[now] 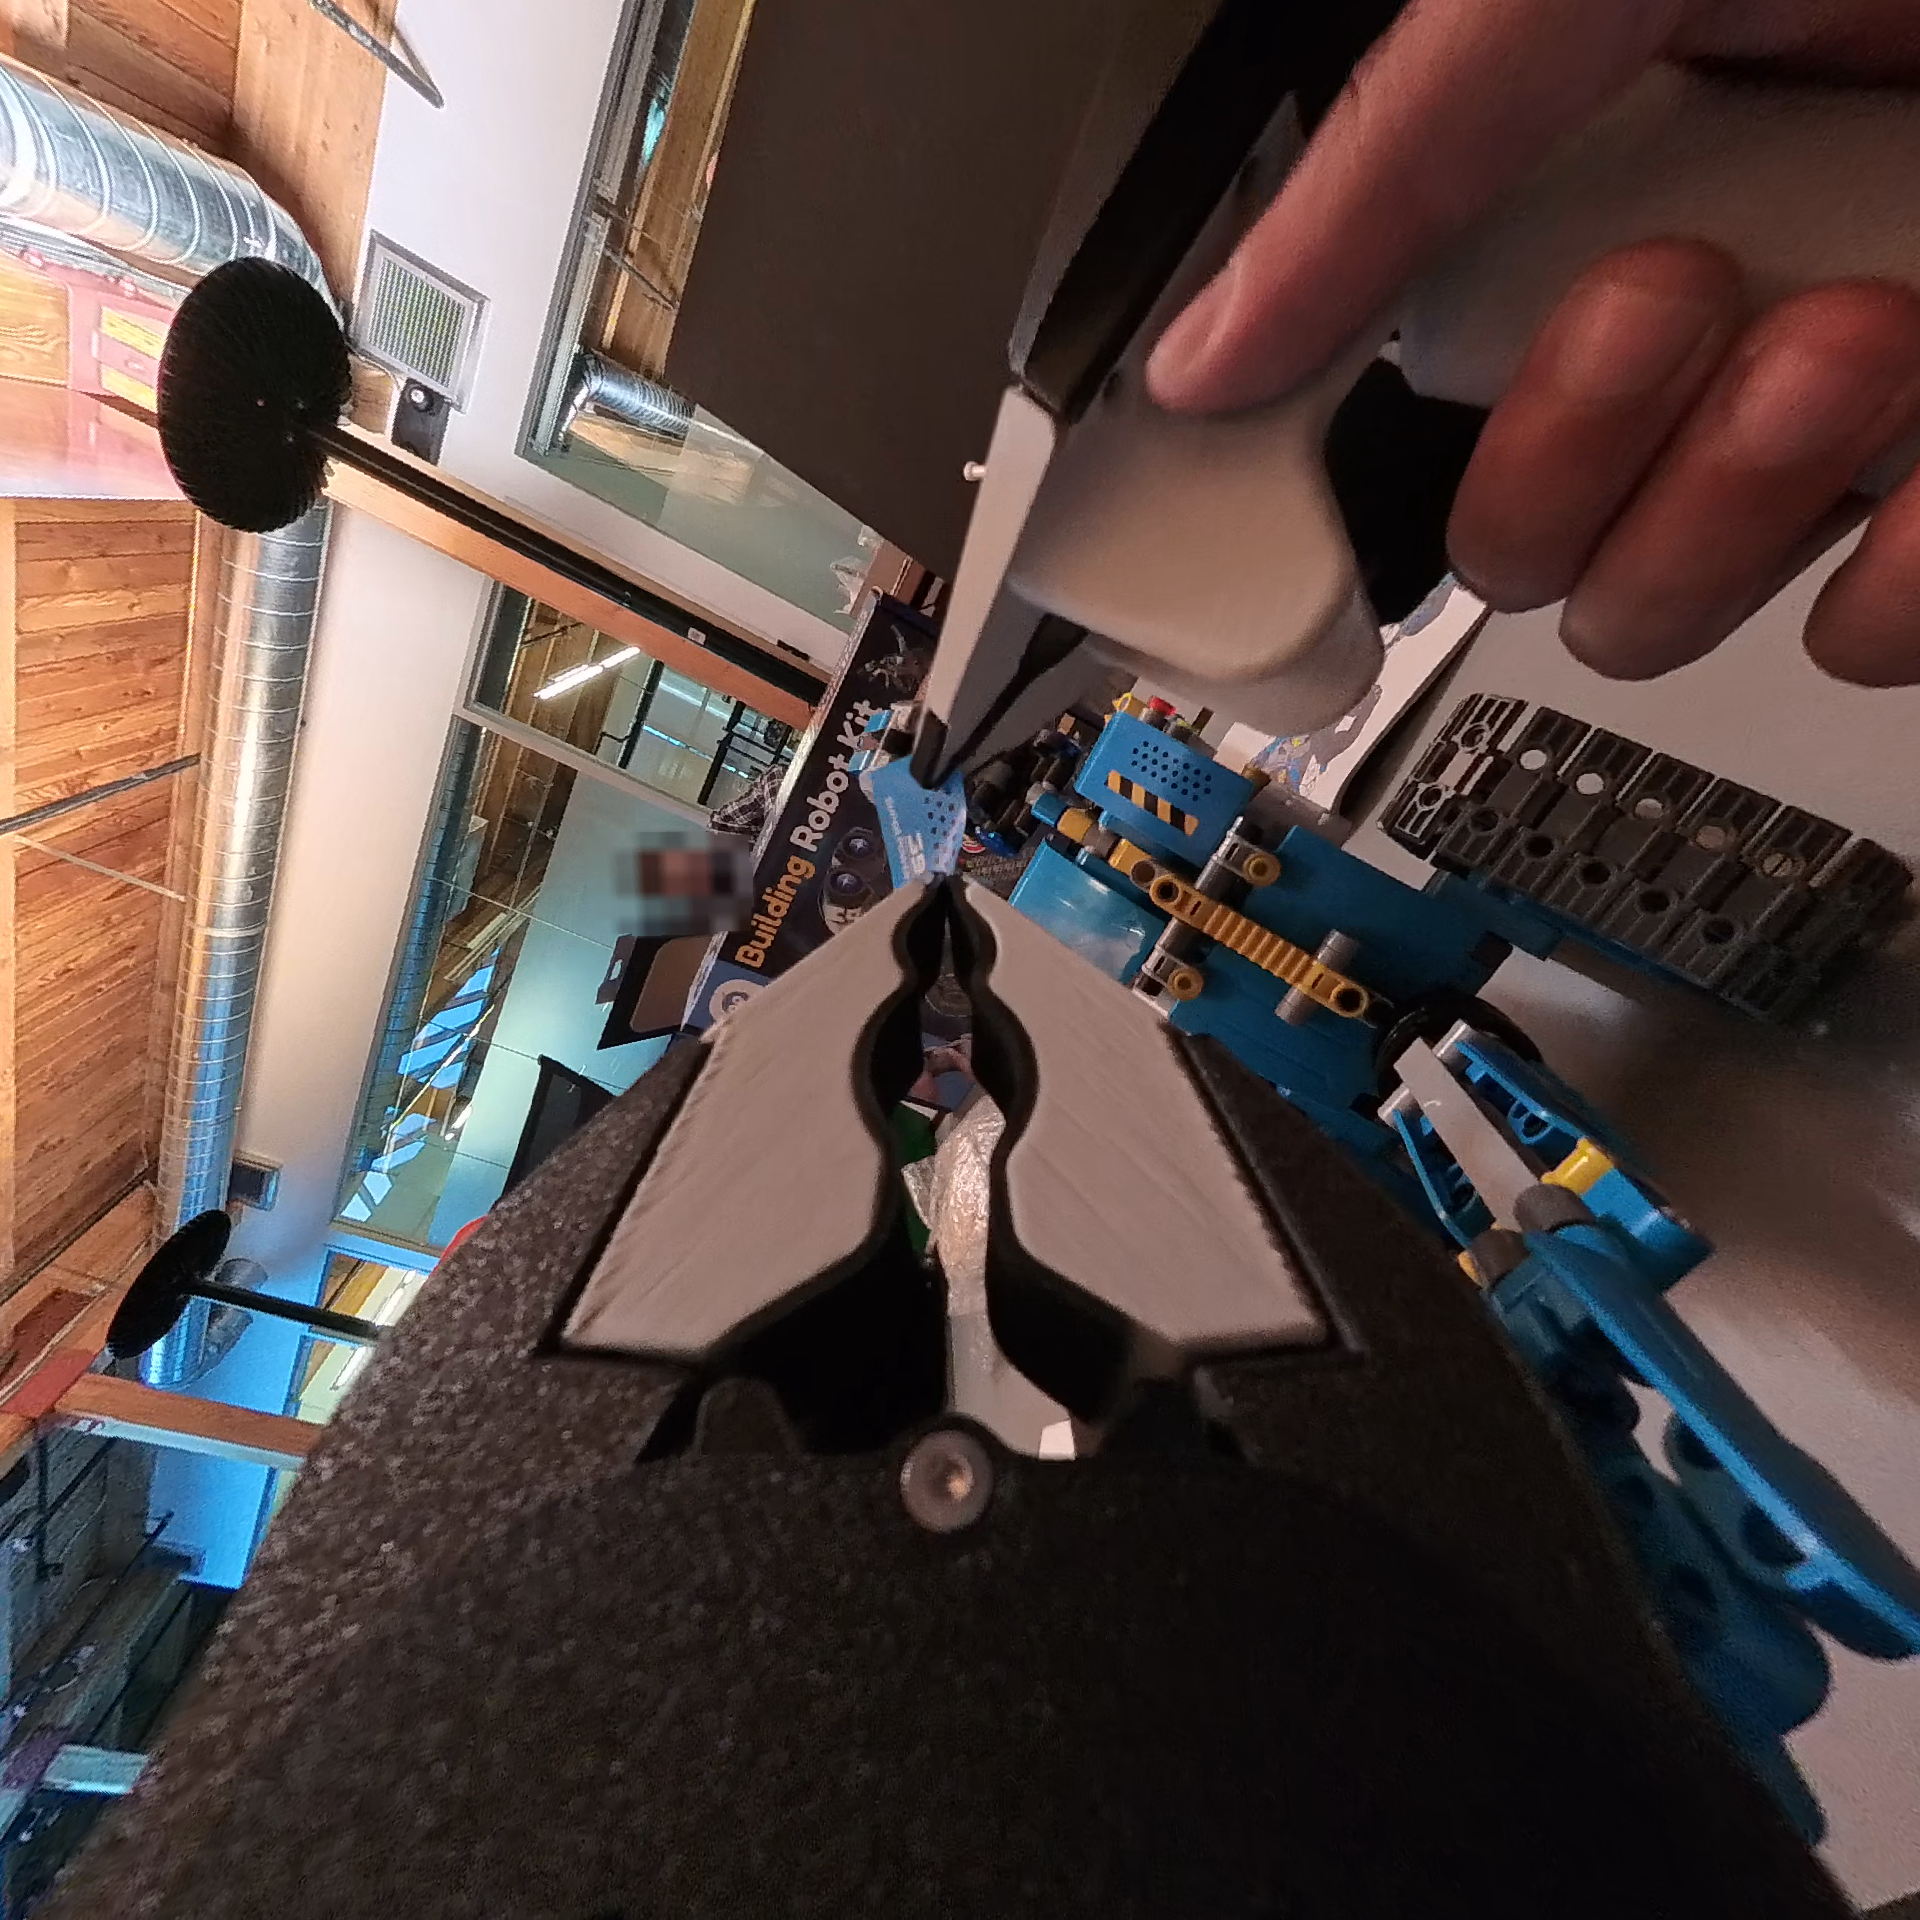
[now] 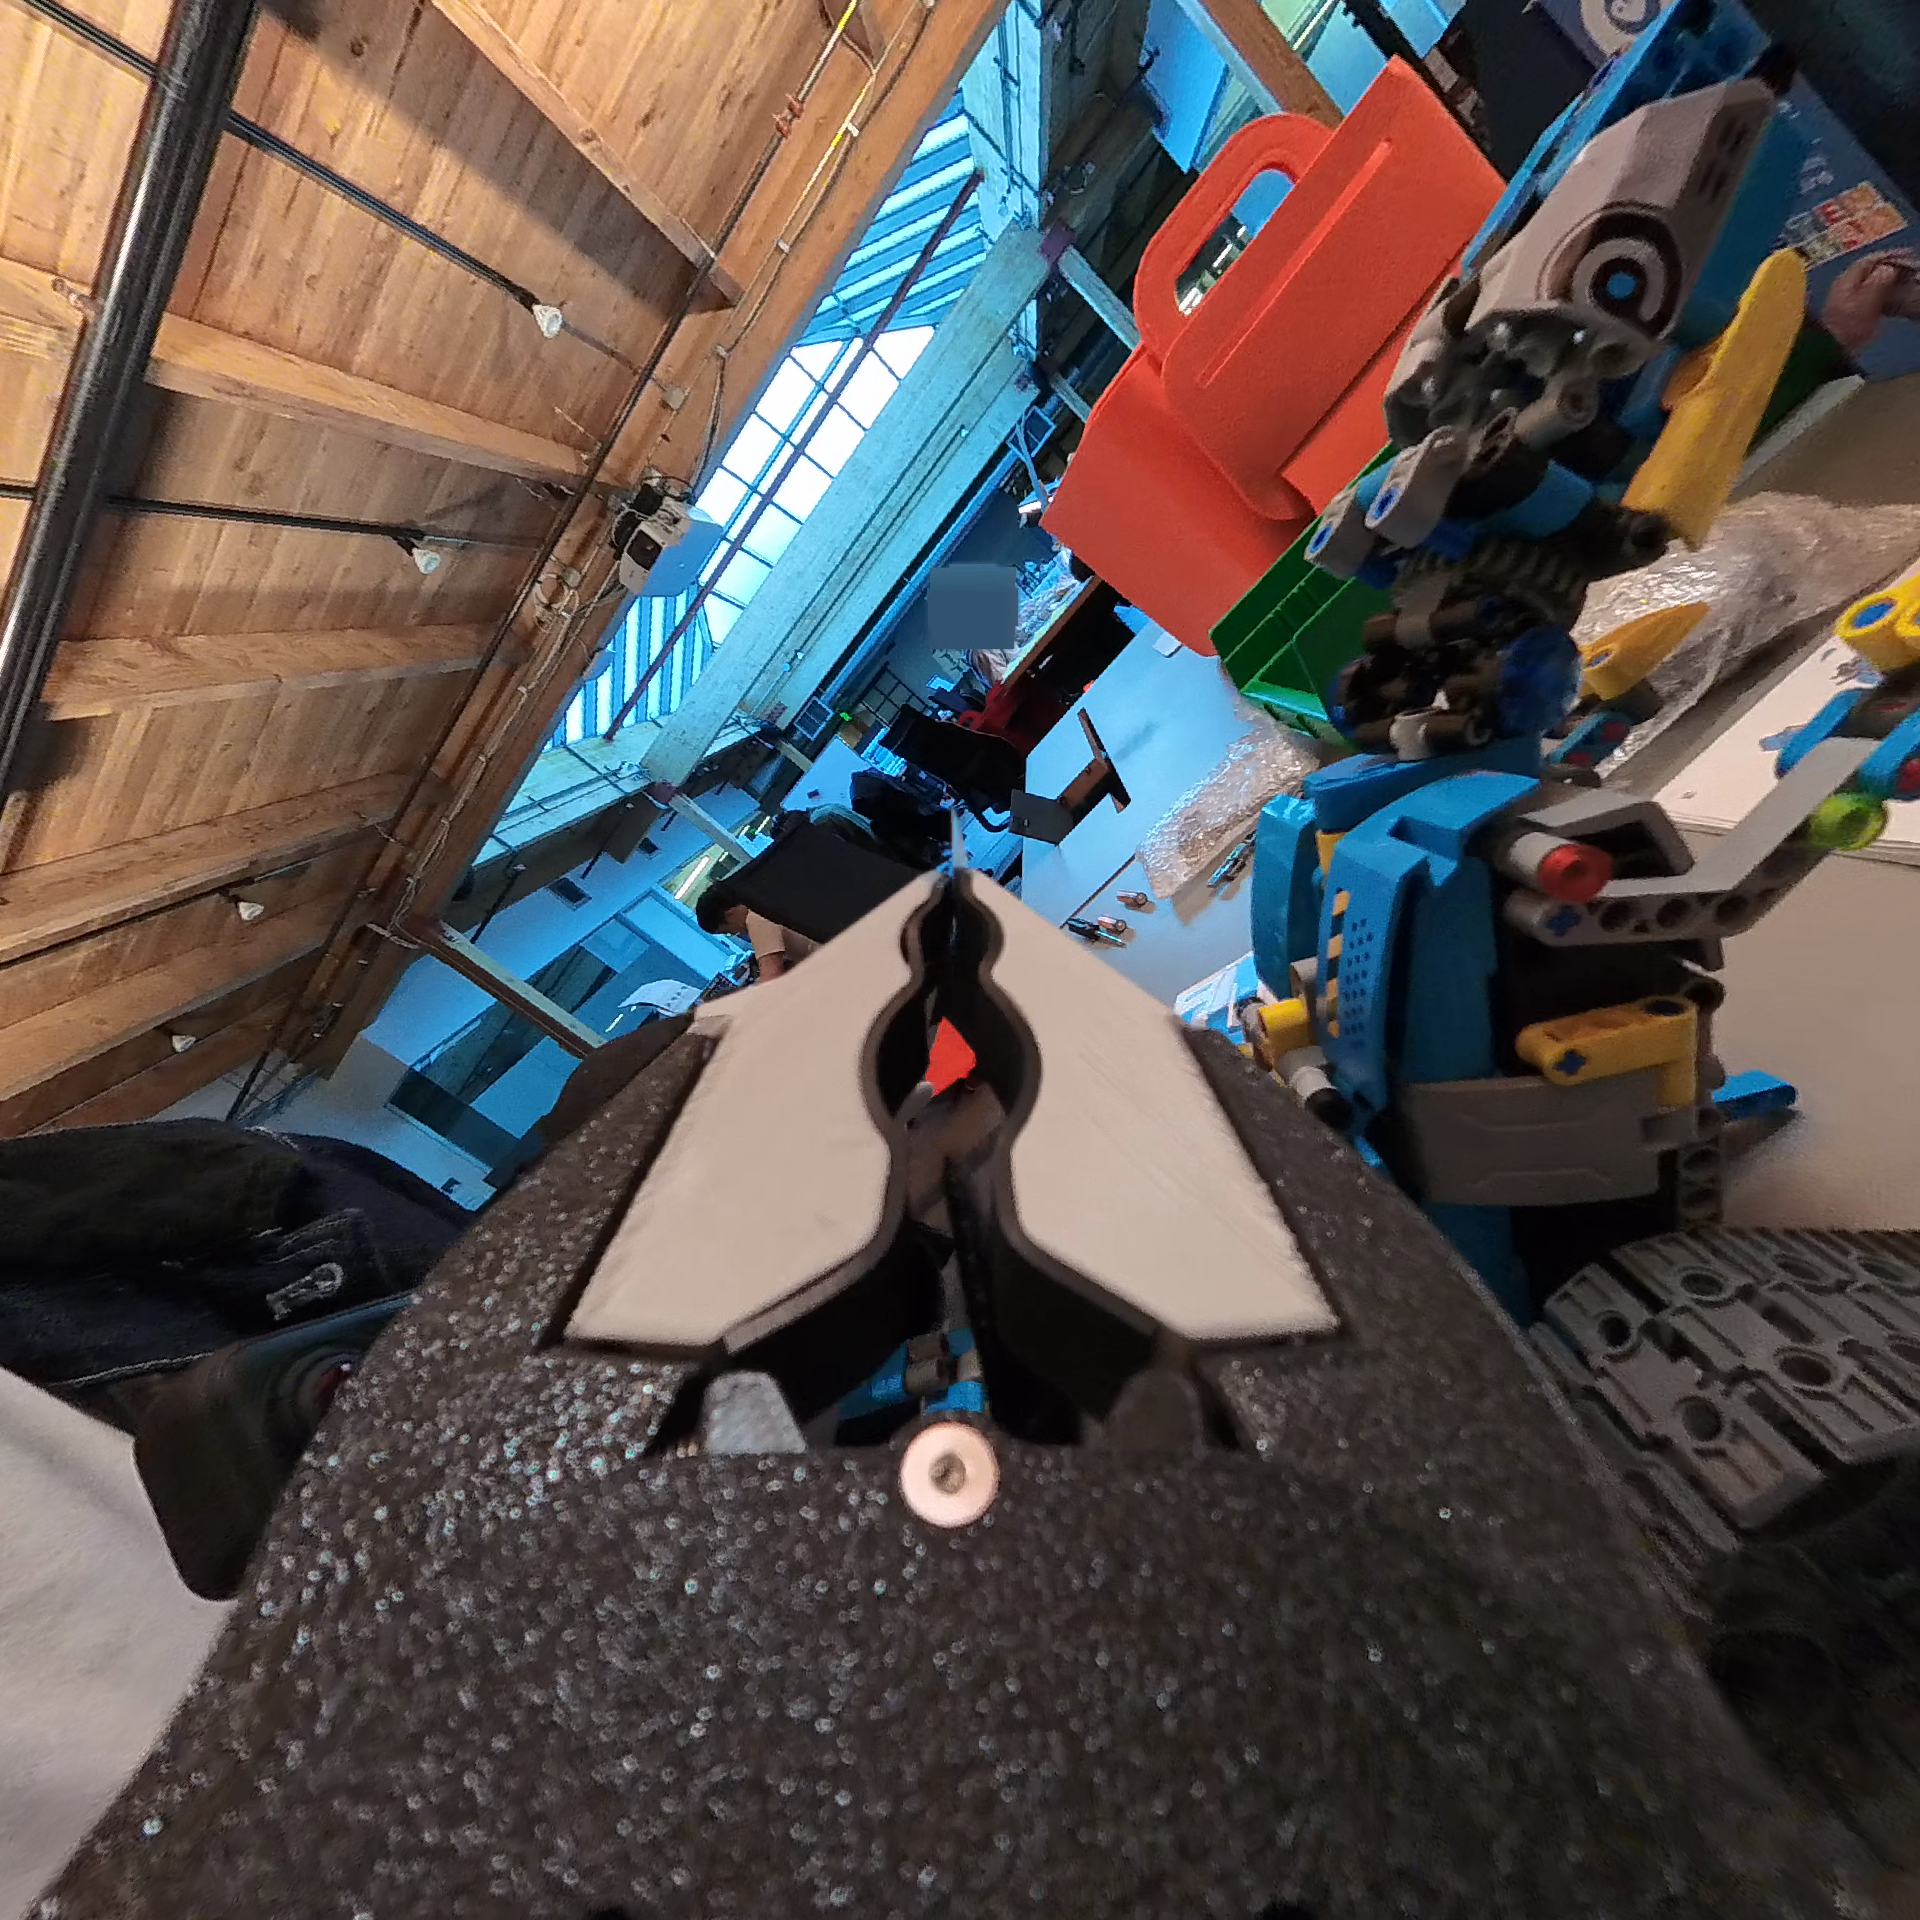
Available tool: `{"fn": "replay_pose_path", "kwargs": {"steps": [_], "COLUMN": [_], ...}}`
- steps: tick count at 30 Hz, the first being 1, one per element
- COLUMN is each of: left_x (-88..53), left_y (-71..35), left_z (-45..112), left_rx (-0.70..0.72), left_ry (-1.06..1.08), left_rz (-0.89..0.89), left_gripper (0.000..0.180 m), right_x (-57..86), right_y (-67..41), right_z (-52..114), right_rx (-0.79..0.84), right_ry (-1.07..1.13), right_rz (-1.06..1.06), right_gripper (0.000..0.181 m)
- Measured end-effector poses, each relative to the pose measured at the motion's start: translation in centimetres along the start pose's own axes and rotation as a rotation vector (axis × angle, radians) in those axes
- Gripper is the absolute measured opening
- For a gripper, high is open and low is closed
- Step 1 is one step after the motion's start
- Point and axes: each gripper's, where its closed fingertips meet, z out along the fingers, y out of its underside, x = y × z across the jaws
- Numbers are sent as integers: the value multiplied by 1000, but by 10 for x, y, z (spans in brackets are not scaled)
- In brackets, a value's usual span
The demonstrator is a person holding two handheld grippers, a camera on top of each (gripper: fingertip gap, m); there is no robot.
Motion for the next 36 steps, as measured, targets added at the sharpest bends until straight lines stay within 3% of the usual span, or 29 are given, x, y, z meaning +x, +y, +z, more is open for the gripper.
{"fn": "replay_pose_path", "kwargs": {"steps": [3, 8, 11, 15, 19, 28, 36], "left_x": [2, 2, 4, 5, 5, 0, 6], "left_y": [-1, 0, 5, 16, 21, 28, 30], "left_z": [-1, -5, -6, -1, 5, 9, 14], "left_rx": [13, 39, 48, 74, 198, 419, 426], "left_ry": [27, 122, 201, 378, 617, 1042, 1066], "left_rz": [-84, -307, -440, -774, -1045, -1293, -1260], "left_gripper": [3, 34, 35, 35, 32, 23, 7], "right_x": [7, 22, 19, 23, 23, 30, 29], "right_y": [2, -7, -15, -2, 5, 4, 9], "right_z": [-1, -5, -2, 8, 12, 12, 14], "right_rx": [-34, -94, -174, -453, -574, -556, -573], "right_ry": [43, 182, 187, 139, -6, -139, -145], "right_rz": [-50, -224, -346, -520, -453, -294, -298], "right_gripper": [0, 0, 0, 0, 0, 0, 0]}}
